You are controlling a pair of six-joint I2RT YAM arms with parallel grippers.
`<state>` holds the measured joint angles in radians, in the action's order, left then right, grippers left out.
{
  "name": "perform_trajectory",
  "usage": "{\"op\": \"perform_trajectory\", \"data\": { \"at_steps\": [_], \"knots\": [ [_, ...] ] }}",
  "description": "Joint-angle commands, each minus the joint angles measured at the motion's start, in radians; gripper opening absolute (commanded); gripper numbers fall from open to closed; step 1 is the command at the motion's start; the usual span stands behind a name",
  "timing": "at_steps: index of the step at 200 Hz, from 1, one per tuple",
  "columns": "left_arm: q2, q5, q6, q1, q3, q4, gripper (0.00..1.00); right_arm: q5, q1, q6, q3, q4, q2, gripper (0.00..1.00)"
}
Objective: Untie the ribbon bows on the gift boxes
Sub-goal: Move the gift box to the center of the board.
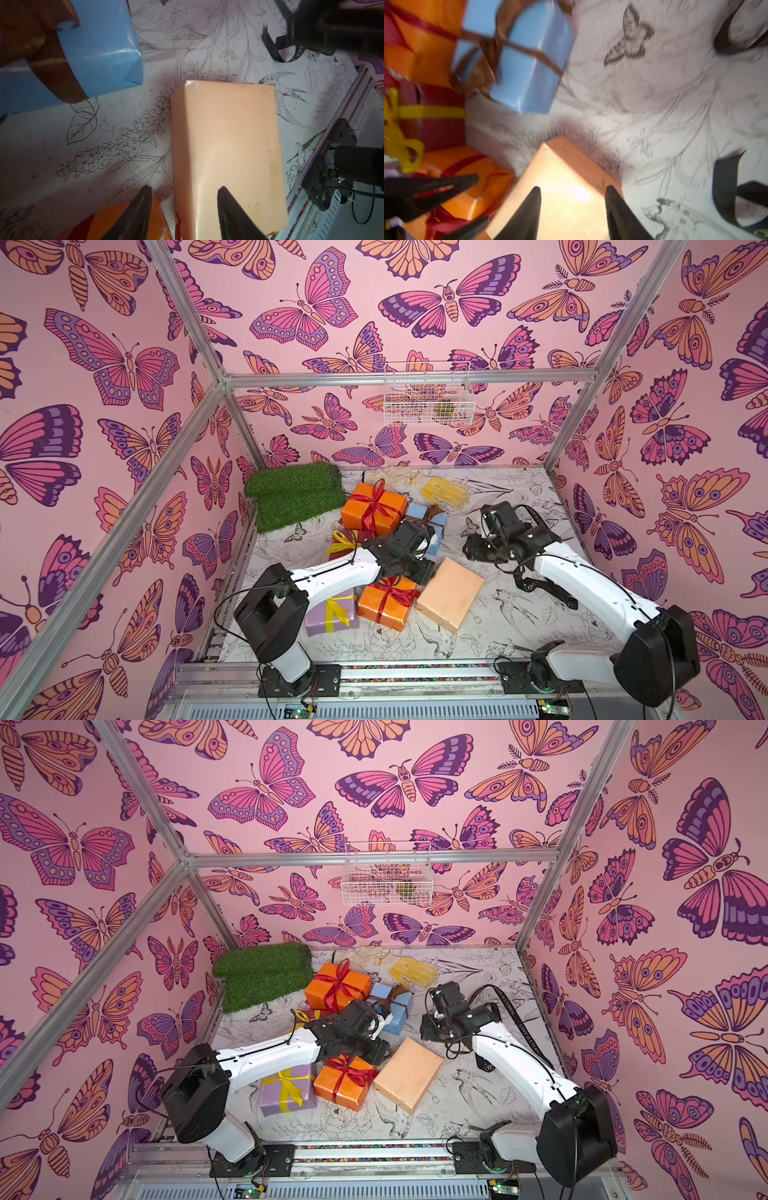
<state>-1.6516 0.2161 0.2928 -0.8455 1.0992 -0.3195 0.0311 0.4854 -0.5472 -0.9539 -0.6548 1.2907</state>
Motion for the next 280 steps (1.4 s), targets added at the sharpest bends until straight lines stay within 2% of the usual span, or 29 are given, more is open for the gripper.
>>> {"op": "perform_trajectory", "data": {
  "at_steps": [1, 18, 42, 94, 122, 152, 199, 234, 280],
  "knots": [
    [-0.039, 0.031, -0.029, -0.007, 0.023, -0.023, 0.54, -0.047, 0.028, -0.089, 0.062, -0.028, -0.032, 0.52],
    [-0.049, 0.053, -0.038, -0.007, 0.033, -0.021, 0.54, -0.057, 0.064, -0.119, 0.096, -0.029, -0.055, 0.53],
    [-0.06, 0.067, -0.04, -0.007, 0.046, -0.021, 0.55, -0.083, 0.114, -0.175, 0.148, -0.036, -0.117, 0.59],
    [-0.123, 0.111, -0.022, -0.013, 0.078, -0.021, 0.55, -0.037, 0.143, -0.278, 0.294, 0.007, -0.233, 0.59],
    [-0.129, 0.094, 0.015, -0.018, 0.07, -0.021, 0.55, 0.042, 0.143, -0.286, 0.344, 0.07, -0.24, 0.59],
    [-0.145, 0.133, 0.035, -0.023, 0.078, -0.021, 0.55, 0.101, 0.143, -0.315, 0.387, 0.188, -0.227, 0.58],
    [-0.194, 0.187, 0.074, -0.044, 0.142, -0.021, 0.5, 0.049, 0.134, -0.322, 0.373, 0.237, -0.198, 0.51],
    [-0.206, 0.169, 0.097, -0.044, 0.155, 0.006, 0.48, 0.037, 0.073, -0.281, 0.359, 0.233, -0.192, 0.49],
    [-0.307, 0.186, 0.132, -0.044, 0.266, 0.097, 0.46, 0.106, -0.13, -0.136, 0.282, 0.231, -0.091, 0.47]
  ]
}}
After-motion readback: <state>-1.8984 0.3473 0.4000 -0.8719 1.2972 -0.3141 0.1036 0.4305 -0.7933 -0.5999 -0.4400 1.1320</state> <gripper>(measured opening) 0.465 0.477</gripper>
